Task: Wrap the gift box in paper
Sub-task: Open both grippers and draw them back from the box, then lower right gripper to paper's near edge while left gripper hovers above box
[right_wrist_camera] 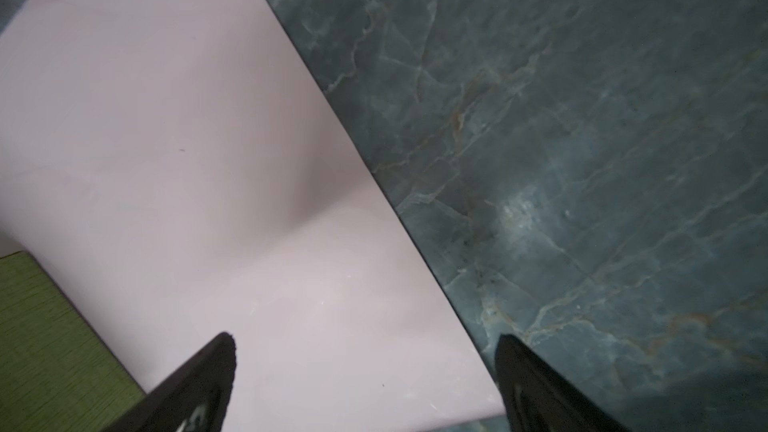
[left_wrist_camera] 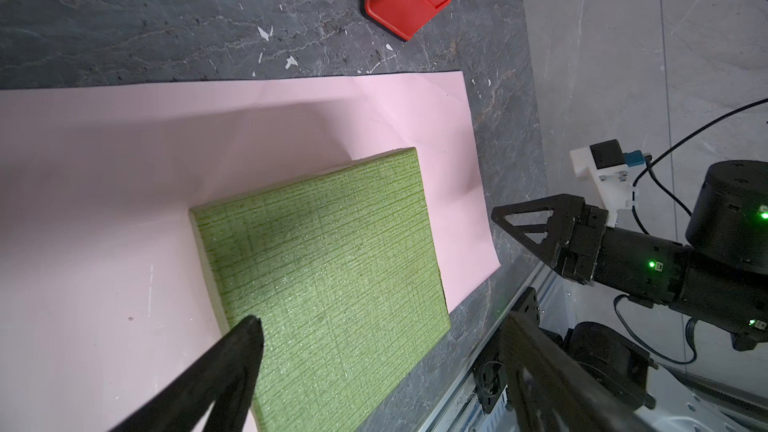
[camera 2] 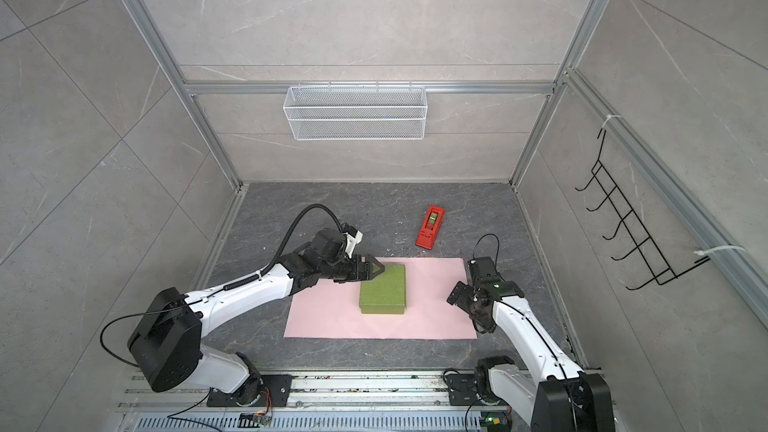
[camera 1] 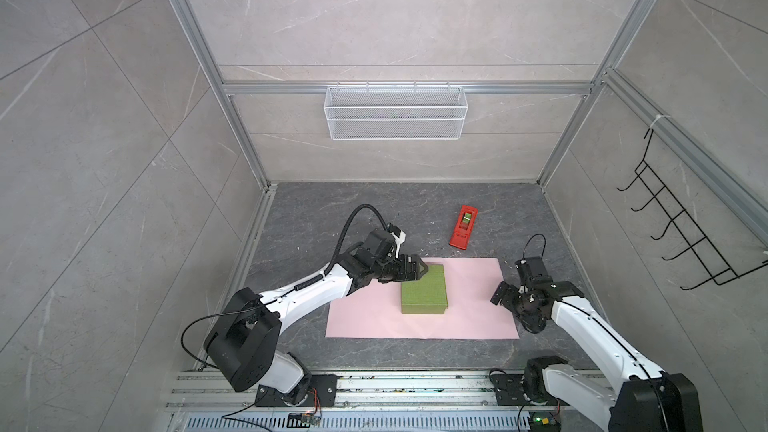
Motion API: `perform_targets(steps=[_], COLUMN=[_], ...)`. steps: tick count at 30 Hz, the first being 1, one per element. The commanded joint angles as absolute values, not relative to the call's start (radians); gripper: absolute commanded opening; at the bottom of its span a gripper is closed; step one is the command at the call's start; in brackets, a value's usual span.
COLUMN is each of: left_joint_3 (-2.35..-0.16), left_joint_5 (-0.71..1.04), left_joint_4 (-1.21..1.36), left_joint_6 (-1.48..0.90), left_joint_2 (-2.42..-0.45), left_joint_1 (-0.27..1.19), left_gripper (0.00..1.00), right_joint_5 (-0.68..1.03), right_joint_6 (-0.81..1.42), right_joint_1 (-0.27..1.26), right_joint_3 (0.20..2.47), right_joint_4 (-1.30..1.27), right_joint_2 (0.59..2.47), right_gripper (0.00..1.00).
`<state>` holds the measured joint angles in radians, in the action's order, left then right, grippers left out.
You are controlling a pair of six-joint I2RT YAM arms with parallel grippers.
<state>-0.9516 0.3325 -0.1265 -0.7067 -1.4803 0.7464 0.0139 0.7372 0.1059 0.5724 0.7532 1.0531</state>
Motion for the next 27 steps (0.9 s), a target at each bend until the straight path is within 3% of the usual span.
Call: perform_targets(steps=[1, 8, 15, 27], left_joint_3=[-1.007, -1.016, -1.027, -1.043], left_joint_5=[0.37, 0.357, 0.357, 0.352], left_joint_4=[-0.106, -0.128, -0.136, -0.144], left_joint_6=[-0.677, -0.669, -0.667, -0.669], left_joint_2=[-1.49, -1.48, -1.485, -1.491], left_joint_1=[0.743, 0.743, 0.743, 0.742], left_gripper=[0.91, 0.92, 0.91, 0.91], right_joint_5=[-0.002, -0.055, 0.034, 0.065], right_joint_6=[0.83, 0.931, 0.931, 0.864], right_joint_1=[0.12, 0.188, 0.194, 0.206], right_joint_3=[0.543, 0.523, 0.504, 0.467], right_joint_4=[0.772, 0.84, 0.731, 0.598], right_joint_2=[1.062, 1.035, 1.145, 0.954], right_gripper=[0.99, 0.98, 0.97, 0.89])
